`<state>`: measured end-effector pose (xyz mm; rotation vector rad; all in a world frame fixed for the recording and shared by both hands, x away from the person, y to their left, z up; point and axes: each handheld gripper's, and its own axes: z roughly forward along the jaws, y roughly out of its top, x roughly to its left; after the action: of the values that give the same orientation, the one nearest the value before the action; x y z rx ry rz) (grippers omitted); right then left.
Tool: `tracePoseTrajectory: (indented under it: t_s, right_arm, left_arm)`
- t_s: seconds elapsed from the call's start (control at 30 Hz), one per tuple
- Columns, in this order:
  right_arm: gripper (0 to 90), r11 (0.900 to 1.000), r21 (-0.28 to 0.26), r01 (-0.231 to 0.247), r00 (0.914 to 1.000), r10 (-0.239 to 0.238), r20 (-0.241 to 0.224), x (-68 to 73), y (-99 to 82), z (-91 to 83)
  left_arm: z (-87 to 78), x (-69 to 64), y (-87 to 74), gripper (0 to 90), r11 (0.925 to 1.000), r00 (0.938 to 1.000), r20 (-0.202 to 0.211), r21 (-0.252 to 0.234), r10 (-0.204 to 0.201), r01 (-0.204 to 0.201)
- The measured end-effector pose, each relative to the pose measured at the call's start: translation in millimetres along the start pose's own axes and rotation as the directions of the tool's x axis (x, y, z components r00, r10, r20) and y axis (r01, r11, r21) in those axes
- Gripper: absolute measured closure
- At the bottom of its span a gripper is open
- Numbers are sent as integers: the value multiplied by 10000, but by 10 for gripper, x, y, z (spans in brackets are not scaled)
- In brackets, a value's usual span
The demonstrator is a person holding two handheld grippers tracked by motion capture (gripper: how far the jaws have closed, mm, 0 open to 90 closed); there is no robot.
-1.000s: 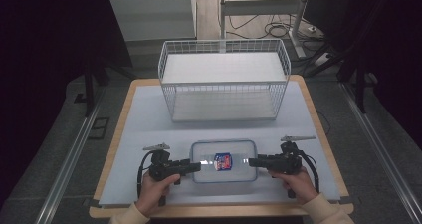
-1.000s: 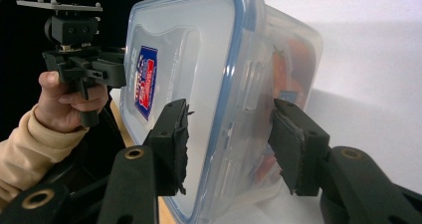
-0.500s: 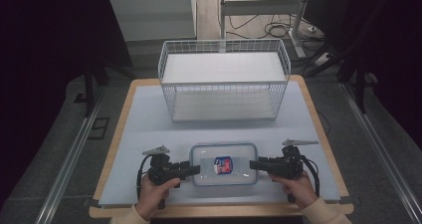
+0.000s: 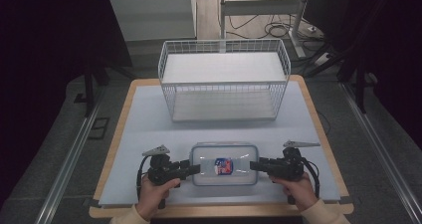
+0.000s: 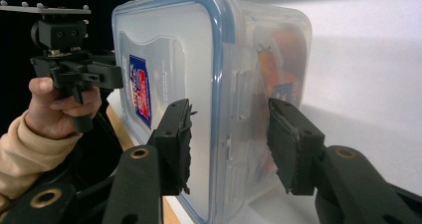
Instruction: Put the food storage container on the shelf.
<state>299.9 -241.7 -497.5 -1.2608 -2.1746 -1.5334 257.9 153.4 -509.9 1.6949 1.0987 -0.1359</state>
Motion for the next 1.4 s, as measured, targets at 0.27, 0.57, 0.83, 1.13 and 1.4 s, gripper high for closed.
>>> tracePoseTrajectory:
  t_s: [0.27,0.57,0.83,1.13,1.4]
  right_arm:
    - [537,9992,-276,298,9995,-296,70,54,76,-42]
    - [536,9950,-575,820,9966,-814,131,167,288,-89]
    - [534,9887,-775,1285,9916,-1268,271,314,555,-154]
    - [530,9805,-1038,1671,9856,-1633,443,426,929,-226]
    - [525,9765,-1162,1815,9827,-1757,584,431,1202,-236]
  left_arm:
    - [-35,-48,97,490,9994,9997,31,-247,234,-233]
    - [-134,-111,298,491,9968,9980,-76,-483,633,-636]
    - [-244,-178,571,492,9907,9938,-87,-784,1112,-1115]
    - [-317,-230,955,491,9845,9901,-109,-1045,1402,-1405]
    - [-317,-218,1207,491,9815,9888,-142,-1203,1483,-1490]
